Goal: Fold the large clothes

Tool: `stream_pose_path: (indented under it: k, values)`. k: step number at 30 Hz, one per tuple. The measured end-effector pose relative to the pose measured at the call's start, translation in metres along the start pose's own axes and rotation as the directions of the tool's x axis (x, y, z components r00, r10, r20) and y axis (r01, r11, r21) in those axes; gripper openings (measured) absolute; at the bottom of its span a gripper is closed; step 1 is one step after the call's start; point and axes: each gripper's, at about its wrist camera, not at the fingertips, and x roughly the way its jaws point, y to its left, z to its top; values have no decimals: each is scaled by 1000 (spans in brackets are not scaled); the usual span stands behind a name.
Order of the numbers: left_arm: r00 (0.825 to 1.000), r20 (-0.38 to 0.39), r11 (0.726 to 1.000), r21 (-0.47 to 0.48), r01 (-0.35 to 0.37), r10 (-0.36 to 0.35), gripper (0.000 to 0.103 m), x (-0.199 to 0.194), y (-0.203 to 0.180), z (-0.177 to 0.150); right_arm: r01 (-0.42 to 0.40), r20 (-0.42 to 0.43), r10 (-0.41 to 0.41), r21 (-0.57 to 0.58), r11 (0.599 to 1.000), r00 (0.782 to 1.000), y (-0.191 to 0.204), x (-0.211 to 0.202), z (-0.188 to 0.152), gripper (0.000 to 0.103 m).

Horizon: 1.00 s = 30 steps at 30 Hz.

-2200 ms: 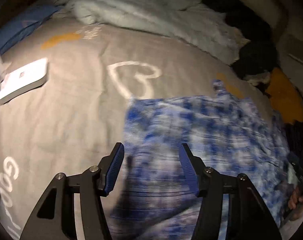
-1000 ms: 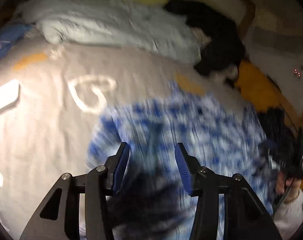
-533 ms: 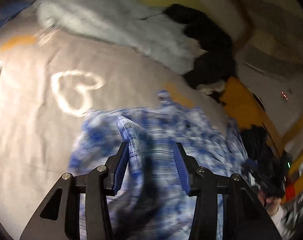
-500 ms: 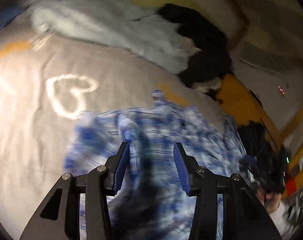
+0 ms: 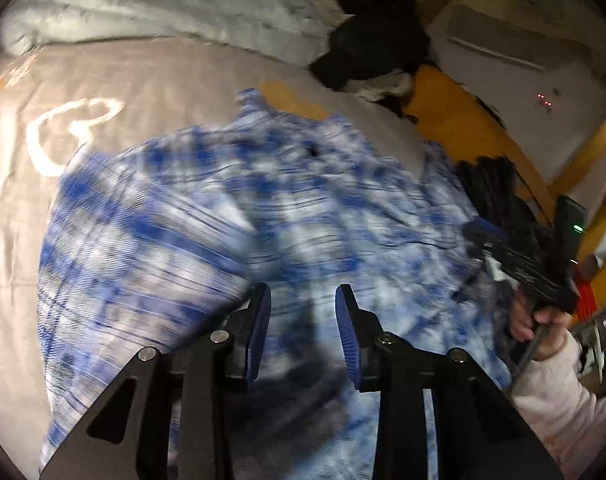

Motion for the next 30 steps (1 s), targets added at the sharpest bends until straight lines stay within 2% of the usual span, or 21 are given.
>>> stream_pose_path:
  k: [2, 4, 6, 8, 9, 13, 17, 22, 23, 24, 25, 26, 30]
  values:
    - [997, 60, 999, 27, -44, 42, 31, -15, -8, 4, -1, -2, 1, -1, 1000, 1000, 0, 1, 0, 52]
    - [987, 133, 996, 19, -90, 86, 31, -30, -9, 11, -1, -4, 1, 0, 1000, 1000, 1, 1, 0, 52]
    - [965, 200, 985, -22, -171, 172, 33, -47, 0, 19, -2, -4, 2, 0, 1000, 1000, 1, 2, 0, 52]
    - [945, 208, 968, -60, -244, 251, 34, -54, 15, 24, -2, -5, 2, -2, 1000, 1000, 1, 2, 0, 52]
    - [944, 190, 962, -87, -259, 271, 37, -54, 27, 25, -1, -5, 1, -2, 1000, 1000, 1, 2, 0, 52]
    - [966, 38, 960, -128, -248, 254, 46, -31, 58, 20, -1, -8, 1, 0, 1000, 1000, 1, 4, -1, 52]
    - [960, -78, 956, -99, -276, 269, 56, -1, 67, 8, 3, -10, -3, 1, 1000, 1000, 0, 5, -1, 52]
    - [946, -95, 945, -70, -318, 311, 58, 9, 63, 5, 6, -11, -6, 0, 1000, 1000, 0, 5, -1, 52]
    - [940, -99, 940, -68, -334, 327, 49, 10, 63, 5, 6, -13, -6, 0, 1000, 1000, -1, 5, -1, 52]
    - [927, -93, 928, -57, -369, 363, 27, 11, 62, 4, 7, -16, -7, 0, 1000, 1000, -1, 6, -2, 52]
    - [913, -85, 914, -40, -404, 400, 13, 12, 61, 5, 8, -18, -8, 1, 1000, 1000, -1, 7, -2, 52]
    - [906, -82, 907, -31, -419, 416, 0, 10, 62, 5, 10, -21, -10, 2, 1000, 1000, -2, 7, -2, 52]
    - [879, -10, 878, -46, -476, 476, 0, -10, 63, 9, 12, -24, -12, 4, 1000, 1000, -2, 8, -1, 52]
